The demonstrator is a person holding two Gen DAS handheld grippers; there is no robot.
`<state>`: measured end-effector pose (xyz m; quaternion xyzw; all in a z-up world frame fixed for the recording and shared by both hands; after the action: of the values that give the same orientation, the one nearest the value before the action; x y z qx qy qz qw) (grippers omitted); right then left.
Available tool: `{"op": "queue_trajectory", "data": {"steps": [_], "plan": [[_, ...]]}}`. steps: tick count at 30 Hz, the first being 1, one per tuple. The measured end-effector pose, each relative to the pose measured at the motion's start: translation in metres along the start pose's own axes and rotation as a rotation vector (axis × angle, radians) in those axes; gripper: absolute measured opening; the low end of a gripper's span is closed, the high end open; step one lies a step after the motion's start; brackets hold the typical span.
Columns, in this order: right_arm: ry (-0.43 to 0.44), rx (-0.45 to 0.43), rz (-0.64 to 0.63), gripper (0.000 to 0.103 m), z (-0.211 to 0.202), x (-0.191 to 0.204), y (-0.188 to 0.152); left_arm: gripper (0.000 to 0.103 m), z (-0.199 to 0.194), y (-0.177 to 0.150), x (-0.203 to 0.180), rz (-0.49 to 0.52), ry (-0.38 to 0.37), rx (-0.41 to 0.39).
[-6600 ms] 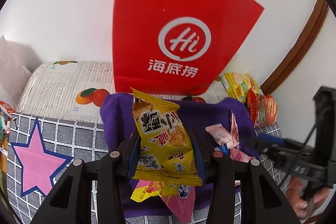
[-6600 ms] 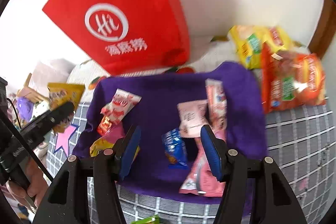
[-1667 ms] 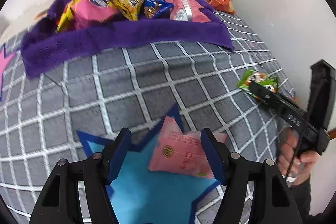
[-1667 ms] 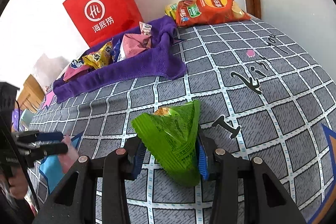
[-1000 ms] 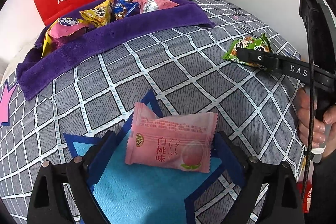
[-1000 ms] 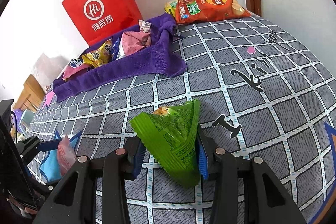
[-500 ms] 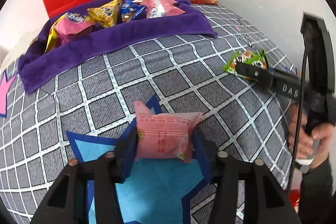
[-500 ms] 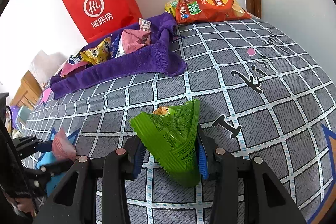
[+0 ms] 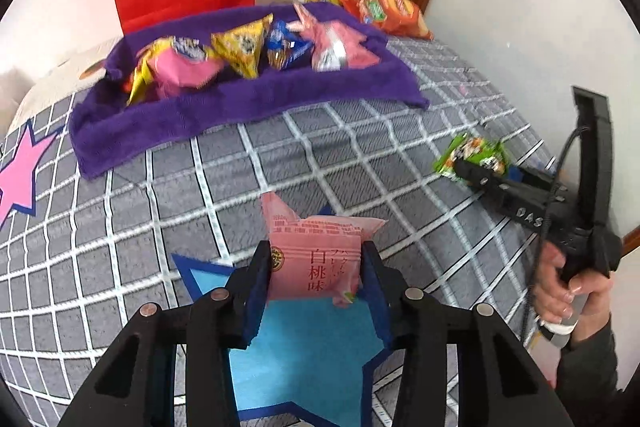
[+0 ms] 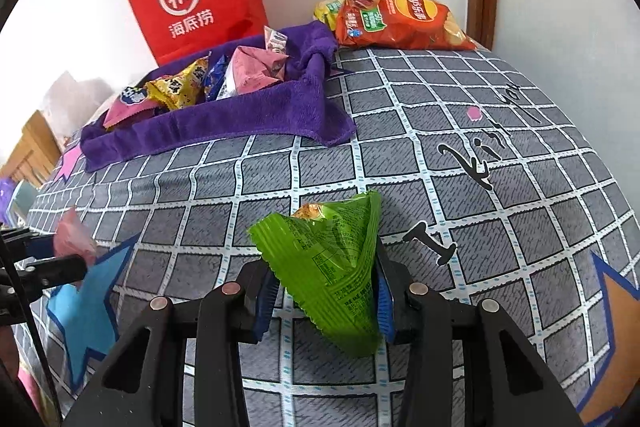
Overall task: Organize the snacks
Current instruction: 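Carry the pink packet with the left tool while the right tool carries the green packet over the towel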
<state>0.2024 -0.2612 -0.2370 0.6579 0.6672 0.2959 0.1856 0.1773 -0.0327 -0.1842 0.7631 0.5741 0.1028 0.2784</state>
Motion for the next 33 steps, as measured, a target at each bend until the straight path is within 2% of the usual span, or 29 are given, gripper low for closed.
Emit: {"op": "queue_trajectory", "data": {"steps": [3,8,15,19,26,33], "plan": [[0.057,-0.005,0.036,0.041,-0.009,0.006,0.014,0.041,-0.011,0.010,0.004,-0.002,0.003,-0.026],[0.030,-0.081,0.000,0.041,-0.038,0.026,0.052,0.041,-0.027,0.034,0.011,-0.015,0.014,-0.069],[0.073,-0.144,0.019,0.041,-0.062,0.045,0.109,0.041,-0.046,0.079,0.035,-0.035,0.061,-0.140],[0.061,-0.147,0.024,0.041,-0.059,0.054,0.136,0.041,-0.051,0.105,0.053,-0.074,0.093,-0.181],[0.099,-0.109,0.052,0.041,-0.040,0.073,0.172,0.041,-0.060,0.146,0.079,-0.130,0.123,-0.224],[0.146,-0.099,0.041,0.041,-0.022,0.097,0.214,0.041,-0.062,0.181,0.101,-0.177,0.188,-0.268]]}}
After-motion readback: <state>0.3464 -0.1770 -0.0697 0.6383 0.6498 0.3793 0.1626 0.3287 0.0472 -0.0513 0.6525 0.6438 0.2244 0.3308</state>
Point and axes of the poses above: each gripper's, at about its wrist camera, not at the fingertips, and z roughly the way its jaws point, x to its left, y to its top, the point moved 4 cm from there along z, roughly the way its jaws point
